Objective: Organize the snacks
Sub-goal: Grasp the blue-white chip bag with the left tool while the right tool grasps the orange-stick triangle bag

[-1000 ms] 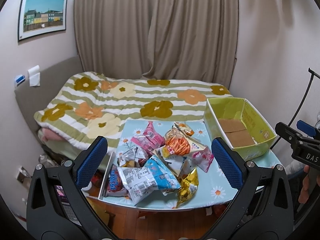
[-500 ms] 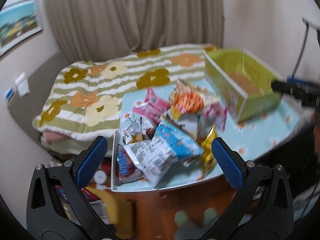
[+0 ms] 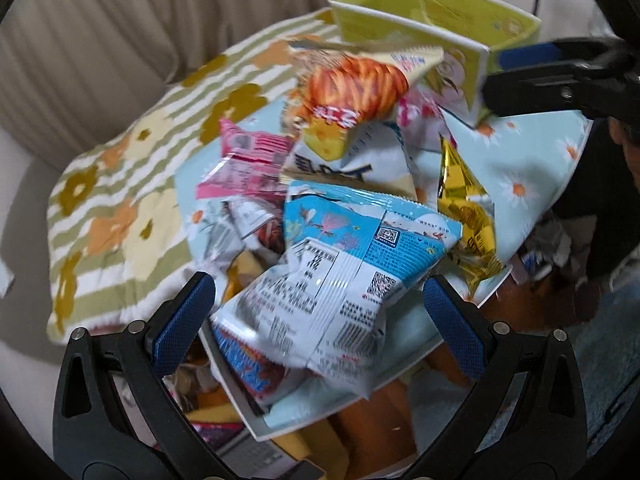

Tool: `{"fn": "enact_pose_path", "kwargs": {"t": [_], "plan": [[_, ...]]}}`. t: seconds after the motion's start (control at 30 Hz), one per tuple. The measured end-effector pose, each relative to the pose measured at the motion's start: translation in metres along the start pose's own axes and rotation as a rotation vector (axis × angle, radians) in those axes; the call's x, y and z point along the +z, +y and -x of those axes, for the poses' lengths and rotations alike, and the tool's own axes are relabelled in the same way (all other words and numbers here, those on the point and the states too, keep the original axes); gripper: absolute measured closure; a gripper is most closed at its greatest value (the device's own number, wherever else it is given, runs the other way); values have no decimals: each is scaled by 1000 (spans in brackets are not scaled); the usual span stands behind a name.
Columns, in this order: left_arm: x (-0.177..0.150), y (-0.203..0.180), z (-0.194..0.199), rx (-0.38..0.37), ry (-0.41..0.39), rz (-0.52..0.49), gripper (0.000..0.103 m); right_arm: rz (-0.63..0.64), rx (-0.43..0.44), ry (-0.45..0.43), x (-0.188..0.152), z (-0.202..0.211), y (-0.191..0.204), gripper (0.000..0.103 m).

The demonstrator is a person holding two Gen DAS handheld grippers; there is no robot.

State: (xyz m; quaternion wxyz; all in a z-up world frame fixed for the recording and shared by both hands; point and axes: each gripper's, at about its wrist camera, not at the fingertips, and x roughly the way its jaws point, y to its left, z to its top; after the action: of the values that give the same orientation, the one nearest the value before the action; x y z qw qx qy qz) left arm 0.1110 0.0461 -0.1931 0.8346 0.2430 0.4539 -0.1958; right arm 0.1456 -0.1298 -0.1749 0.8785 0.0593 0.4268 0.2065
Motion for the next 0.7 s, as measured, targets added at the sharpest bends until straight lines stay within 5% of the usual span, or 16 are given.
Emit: {"fn": "enact_pose_path", "kwargs": {"t": [0.17, 0.33, 0.7], "plan": [[3, 1, -22, -66, 16, -80, 1, -13, 32, 13, 10, -29, 1, 1], [3, 7, -42, -127, 42, -103, 15, -90, 74, 22, 16, -53, -3, 1], [1, 18, -52, -236, 41, -67, 29, -175, 116, -9, 33, -74, 0, 1]]}}
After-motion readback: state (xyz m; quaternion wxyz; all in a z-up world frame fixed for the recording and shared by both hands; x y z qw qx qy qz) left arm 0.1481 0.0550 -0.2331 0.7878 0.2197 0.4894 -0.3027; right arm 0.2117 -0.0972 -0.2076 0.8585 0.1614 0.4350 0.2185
